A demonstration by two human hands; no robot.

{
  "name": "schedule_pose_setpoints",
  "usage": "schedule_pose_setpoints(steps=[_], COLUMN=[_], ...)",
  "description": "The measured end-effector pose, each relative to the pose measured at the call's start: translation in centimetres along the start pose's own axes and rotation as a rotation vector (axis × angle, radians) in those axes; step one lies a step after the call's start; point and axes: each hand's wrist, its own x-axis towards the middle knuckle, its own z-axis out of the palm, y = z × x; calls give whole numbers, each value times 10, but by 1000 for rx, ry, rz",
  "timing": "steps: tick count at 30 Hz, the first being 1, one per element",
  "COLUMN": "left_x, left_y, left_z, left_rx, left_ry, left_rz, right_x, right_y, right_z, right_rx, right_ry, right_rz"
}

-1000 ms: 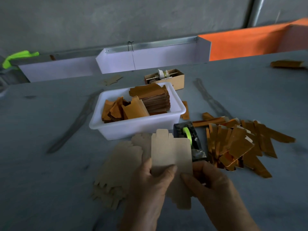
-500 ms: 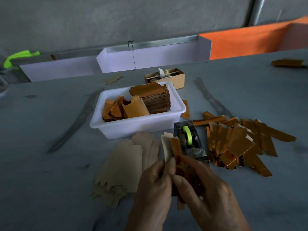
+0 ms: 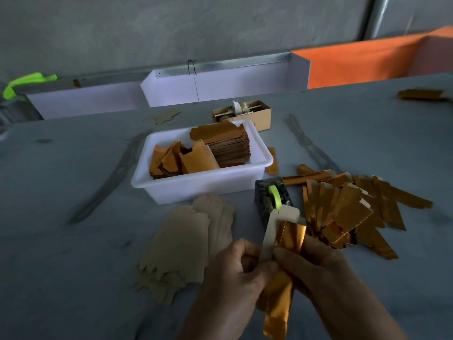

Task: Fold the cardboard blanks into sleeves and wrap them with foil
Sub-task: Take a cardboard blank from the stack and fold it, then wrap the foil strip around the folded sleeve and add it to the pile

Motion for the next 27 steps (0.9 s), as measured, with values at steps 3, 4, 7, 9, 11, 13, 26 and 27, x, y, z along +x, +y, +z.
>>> schedule_pose_setpoints(steps=[3, 4, 7, 9, 11, 13, 26, 27], left_x=[-1, -2, -7, -8, -10, -10, -16, -17], left_y=[1, 0, 3, 3, 7, 7, 4, 7], left_z=[1, 2, 11, 15, 18, 21, 46, 43], left_rx=[116, 196, 324, 330, 385, 651, 973, 860], left_ry=[104, 172, 357, 402, 402, 370, 279, 255], left_rz=[78, 107, 149, 166, 218, 337, 324, 276], right_x=[1, 1, 2, 3, 3, 3, 4, 4], right_y=[1, 0, 2, 3, 3, 3, 4, 3], right_z=[1, 2, 3, 5, 6, 7, 3, 1], right_rx=[14, 18, -13, -19, 13, 58, 1, 58], right_ry=[47, 61, 100, 116, 115, 113, 188, 159], right_rz=[20, 24, 4, 1, 10, 21, 48, 65])
